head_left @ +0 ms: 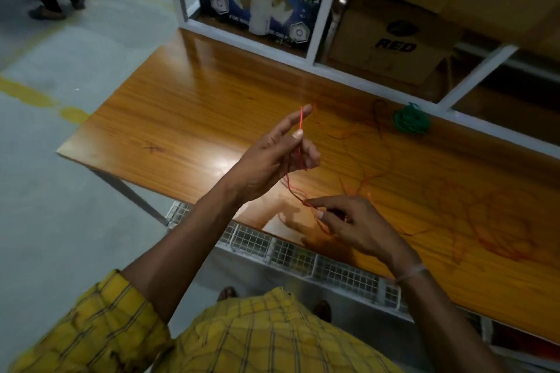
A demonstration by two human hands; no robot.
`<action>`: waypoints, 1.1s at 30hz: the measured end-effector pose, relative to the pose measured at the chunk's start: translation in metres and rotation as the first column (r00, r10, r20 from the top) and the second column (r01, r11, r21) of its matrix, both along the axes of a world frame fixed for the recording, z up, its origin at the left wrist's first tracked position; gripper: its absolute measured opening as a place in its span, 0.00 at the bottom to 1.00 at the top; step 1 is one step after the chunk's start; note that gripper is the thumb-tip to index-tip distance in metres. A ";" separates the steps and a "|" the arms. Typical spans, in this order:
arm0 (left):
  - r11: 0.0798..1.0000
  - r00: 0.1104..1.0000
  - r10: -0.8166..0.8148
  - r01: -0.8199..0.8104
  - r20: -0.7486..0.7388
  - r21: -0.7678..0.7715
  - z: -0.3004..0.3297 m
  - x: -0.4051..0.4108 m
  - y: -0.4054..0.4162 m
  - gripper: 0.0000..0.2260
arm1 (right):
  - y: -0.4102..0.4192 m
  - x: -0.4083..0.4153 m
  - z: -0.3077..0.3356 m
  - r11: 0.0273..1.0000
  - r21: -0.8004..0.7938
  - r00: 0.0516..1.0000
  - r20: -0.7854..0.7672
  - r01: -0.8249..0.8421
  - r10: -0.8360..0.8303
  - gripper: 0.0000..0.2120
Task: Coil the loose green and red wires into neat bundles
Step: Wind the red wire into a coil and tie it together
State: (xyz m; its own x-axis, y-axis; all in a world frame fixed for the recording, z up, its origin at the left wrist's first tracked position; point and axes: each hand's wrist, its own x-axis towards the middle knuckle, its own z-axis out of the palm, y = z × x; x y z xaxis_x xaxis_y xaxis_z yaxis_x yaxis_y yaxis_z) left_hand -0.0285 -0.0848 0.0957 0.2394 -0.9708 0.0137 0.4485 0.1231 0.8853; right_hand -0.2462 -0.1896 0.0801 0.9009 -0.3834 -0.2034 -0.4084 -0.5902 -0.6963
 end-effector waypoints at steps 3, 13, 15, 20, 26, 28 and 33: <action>0.990 0.949 -0.102 0.068 0.299 0.123 0.003 -0.018 -0.019 0.24 | -0.012 -0.031 0.020 0.999 0.041 1.000 0.017 -0.001 0.000 0.12; 0.864 0.751 -0.493 0.366 0.439 0.344 0.020 -0.089 -0.051 0.19 | -0.088 -0.094 0.070 0.870 0.492 0.947 0.264 0.030 -0.182 0.04; 0.821 0.797 -0.557 0.486 0.234 0.298 0.024 -0.099 -0.051 0.19 | -0.101 -0.101 0.074 0.855 0.519 0.926 0.308 0.031 -0.220 0.04; 0.714 0.715 -0.685 0.697 -0.136 0.071 0.034 -0.110 -0.046 0.21 | -0.125 -0.107 0.070 0.811 0.573 0.814 0.411 0.119 -0.410 0.02; 0.739 0.658 -0.663 0.653 -0.356 -0.168 0.050 -0.117 -0.052 0.23 | -0.106 -0.090 0.036 0.760 0.596 0.823 0.274 0.260 -0.497 0.11; 0.780 0.674 -0.619 0.590 -0.404 -0.210 0.054 -0.122 -0.057 0.23 | -0.088 -0.087 0.027 0.732 0.628 0.860 0.191 0.264 -0.474 0.13; 0.922 0.790 -0.378 0.369 -0.483 -0.119 0.047 -0.128 -0.080 0.21 | -0.045 -0.083 0.025 0.714 0.657 0.924 0.071 0.240 -0.377 0.15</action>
